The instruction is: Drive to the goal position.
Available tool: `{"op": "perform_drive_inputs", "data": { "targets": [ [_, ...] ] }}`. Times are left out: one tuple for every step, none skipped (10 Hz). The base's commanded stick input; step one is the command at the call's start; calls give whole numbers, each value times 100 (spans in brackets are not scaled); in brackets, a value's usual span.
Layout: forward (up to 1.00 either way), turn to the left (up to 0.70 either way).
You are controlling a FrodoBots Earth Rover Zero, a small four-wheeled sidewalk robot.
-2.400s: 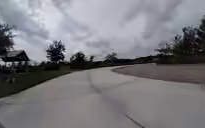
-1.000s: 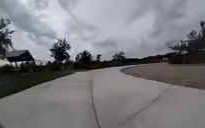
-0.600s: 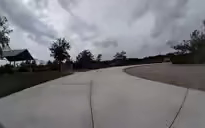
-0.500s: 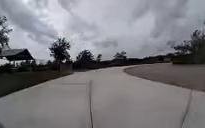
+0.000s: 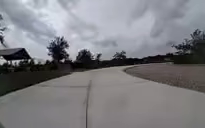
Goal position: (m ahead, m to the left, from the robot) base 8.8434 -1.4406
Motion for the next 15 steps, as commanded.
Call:
{"op": "perform_drive_inputs", "data": {
  "targets": [
    [85, 0],
    [85, 0],
    [85, 0],
    [85, 0],
    [85, 0],
    [85, 0],
    [85, 0],
    [85, 0],
    [85, 0],
    [85, 0],
    [85, 0],
    [85, 0],
    [85, 0],
    [85, 0],
    [85, 0]
  ]
}}
